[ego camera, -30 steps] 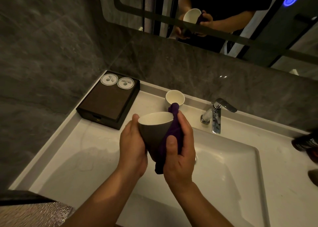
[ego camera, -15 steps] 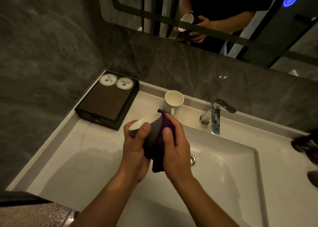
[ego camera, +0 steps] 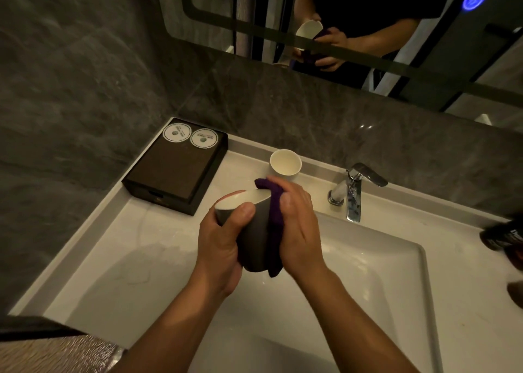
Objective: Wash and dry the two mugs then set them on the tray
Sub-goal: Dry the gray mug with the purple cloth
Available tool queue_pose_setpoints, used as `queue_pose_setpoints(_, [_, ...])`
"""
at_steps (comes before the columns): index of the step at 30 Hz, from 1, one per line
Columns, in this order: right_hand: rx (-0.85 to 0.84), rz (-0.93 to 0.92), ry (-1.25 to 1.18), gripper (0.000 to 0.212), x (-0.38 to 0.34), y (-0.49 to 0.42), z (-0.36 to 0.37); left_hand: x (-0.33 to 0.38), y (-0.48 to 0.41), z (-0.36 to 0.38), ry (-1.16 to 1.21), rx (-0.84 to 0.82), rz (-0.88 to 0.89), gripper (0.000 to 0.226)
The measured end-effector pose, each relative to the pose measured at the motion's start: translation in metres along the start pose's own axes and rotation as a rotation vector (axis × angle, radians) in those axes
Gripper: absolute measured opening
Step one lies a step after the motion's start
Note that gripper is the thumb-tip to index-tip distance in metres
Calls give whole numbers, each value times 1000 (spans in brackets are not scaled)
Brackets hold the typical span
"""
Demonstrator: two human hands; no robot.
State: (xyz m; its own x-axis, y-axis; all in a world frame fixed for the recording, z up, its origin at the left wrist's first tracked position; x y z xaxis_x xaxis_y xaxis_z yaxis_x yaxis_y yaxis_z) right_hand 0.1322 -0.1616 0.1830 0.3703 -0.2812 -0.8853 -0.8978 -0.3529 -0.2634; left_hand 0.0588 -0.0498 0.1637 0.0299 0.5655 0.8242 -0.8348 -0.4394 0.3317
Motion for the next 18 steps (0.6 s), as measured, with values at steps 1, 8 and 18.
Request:
queue_pose_setpoints(1, [-18, 40, -26, 36, 0, -6, -2, 0, 0, 0, -22, -4, -5, 119])
queue_pose_setpoints(8, [-139, 587, -165, 44, 22, -27, -14, 4, -8, -2, -52, -75, -11, 120])
queue_pose_setpoints(18, [292, 504, -438, 12, 28, 12, 8, -9, -8, 3, 12, 212, 137, 92])
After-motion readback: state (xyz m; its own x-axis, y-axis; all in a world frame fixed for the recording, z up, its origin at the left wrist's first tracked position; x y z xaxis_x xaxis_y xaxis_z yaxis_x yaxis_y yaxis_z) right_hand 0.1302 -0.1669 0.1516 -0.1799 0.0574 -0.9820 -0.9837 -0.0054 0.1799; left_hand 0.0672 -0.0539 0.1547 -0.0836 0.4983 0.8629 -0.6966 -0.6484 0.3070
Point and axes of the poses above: each hand's wrist, its own y-axis away from the middle knuckle, its own z-axis out of the palm, x = y × z, the point moved 4 cm from there along -y, towards the middle knuckle, and after that the axes turned 3 degrees about y, right-handed, at the moved point
